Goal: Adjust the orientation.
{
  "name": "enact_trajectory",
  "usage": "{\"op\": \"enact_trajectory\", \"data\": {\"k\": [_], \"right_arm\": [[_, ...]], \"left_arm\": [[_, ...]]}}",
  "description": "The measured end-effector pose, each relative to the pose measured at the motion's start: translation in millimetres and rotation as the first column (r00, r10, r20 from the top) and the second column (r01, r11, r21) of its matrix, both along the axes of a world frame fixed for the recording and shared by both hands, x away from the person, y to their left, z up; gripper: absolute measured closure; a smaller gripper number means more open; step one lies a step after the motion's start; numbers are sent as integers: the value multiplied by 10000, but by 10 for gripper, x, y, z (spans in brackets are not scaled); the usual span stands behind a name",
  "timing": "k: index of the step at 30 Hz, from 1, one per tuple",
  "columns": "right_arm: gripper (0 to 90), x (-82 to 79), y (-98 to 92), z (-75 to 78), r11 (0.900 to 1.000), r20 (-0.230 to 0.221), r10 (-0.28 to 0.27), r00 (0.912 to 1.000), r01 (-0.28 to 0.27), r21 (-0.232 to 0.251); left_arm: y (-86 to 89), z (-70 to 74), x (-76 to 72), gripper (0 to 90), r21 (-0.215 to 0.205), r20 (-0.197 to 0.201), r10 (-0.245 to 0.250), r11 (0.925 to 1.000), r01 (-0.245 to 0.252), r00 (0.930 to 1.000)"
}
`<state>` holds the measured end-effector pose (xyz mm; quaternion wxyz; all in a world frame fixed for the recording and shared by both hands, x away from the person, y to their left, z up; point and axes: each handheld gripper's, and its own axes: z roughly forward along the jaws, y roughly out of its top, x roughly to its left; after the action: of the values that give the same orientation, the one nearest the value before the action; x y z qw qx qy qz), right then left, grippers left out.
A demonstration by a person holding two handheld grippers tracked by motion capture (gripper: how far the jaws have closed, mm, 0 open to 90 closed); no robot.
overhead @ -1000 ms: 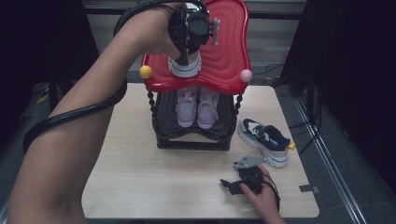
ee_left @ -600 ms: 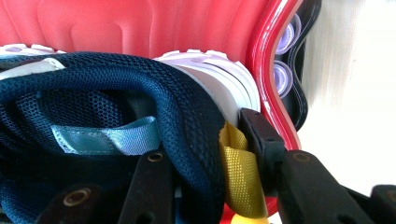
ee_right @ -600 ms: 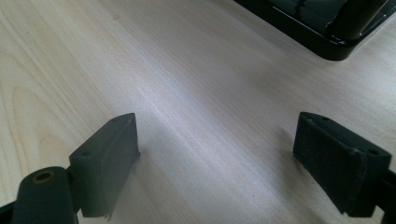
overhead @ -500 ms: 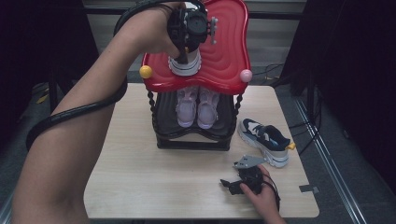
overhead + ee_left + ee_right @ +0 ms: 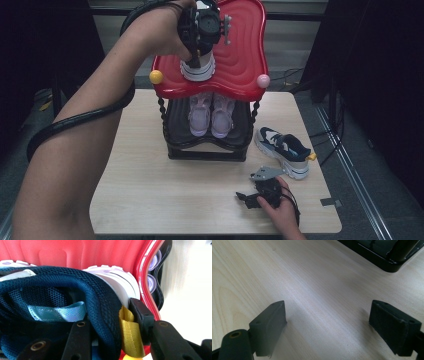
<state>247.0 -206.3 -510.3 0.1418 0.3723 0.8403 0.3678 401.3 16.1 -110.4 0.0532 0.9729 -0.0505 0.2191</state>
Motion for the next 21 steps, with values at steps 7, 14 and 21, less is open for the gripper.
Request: {"op": "enact_trajectory", "data": {"k": [7, 14, 21], "right_arm": [[137, 0, 0, 0, 10000, 0, -1, 10000, 1, 1], [137, 0, 0, 0, 10000, -2, -1, 10000, 1, 0], [137, 0, 0, 0, 10000, 1, -2, 10000, 2, -1]], "left_arm": [[10, 52, 54, 444, -619, -258, 1624, 9846, -1637, 9864], [14, 74, 43, 350, -876, -770, 2282, 9681, -2346, 9706], [33, 75, 18, 306, -1014, -1026, 2515, 9598, -2616, 9624]]}}
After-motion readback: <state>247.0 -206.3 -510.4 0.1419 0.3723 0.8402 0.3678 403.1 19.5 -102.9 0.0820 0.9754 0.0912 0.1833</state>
